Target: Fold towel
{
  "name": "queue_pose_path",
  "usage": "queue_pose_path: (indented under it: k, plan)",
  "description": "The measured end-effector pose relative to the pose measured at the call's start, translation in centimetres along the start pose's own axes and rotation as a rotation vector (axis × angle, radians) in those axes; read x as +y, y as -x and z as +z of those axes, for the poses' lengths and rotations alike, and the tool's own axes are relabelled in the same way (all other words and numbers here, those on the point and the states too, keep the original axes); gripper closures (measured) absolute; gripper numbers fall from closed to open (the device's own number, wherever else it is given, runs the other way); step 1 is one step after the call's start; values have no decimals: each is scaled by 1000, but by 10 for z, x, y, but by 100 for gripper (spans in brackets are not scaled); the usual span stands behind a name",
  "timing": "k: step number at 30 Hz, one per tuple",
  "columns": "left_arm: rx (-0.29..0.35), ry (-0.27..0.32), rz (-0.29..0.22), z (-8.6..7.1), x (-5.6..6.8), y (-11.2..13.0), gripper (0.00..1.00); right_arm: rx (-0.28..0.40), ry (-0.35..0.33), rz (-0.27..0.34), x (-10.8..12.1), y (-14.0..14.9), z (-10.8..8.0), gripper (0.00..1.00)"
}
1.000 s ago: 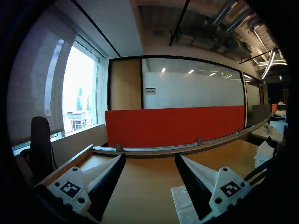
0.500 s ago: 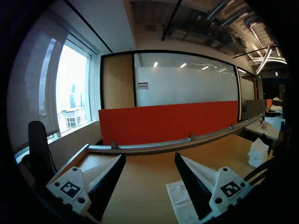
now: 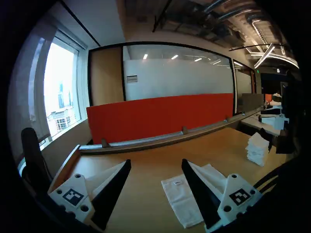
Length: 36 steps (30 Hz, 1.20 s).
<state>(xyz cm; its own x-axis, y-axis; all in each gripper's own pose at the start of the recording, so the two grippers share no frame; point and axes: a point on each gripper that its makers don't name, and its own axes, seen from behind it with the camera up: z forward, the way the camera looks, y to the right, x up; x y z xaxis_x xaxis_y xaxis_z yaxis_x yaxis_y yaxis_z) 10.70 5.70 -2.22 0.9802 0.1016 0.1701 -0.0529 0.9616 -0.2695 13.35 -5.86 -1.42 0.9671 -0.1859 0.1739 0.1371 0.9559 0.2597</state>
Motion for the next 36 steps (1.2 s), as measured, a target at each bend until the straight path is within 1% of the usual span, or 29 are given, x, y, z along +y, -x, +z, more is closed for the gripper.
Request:
queue_pose_path:
  k: [7,10,13,18,24,30,36]
  plan:
    - [-69,96,42,3,16,20,3,-102,-137,-85,-27,26,2,0]
    - [-94,132,65,6,22,28,3,-134,-180,-121,-36,35,4,0]
    - [-116,158,87,9,26,35,3,-160,-213,-143,-42,43,6,0]
    - [-135,191,112,13,34,44,3,-195,-246,-157,-50,55,10,0]
    - [-162,212,117,16,41,60,3,-230,-281,-168,-61,72,13,0]
    - [-189,240,107,18,51,82,3,-269,-304,-174,-69,97,15,0]
    - [-220,262,115,18,59,108,3,-314,-325,-175,-76,127,15,0]
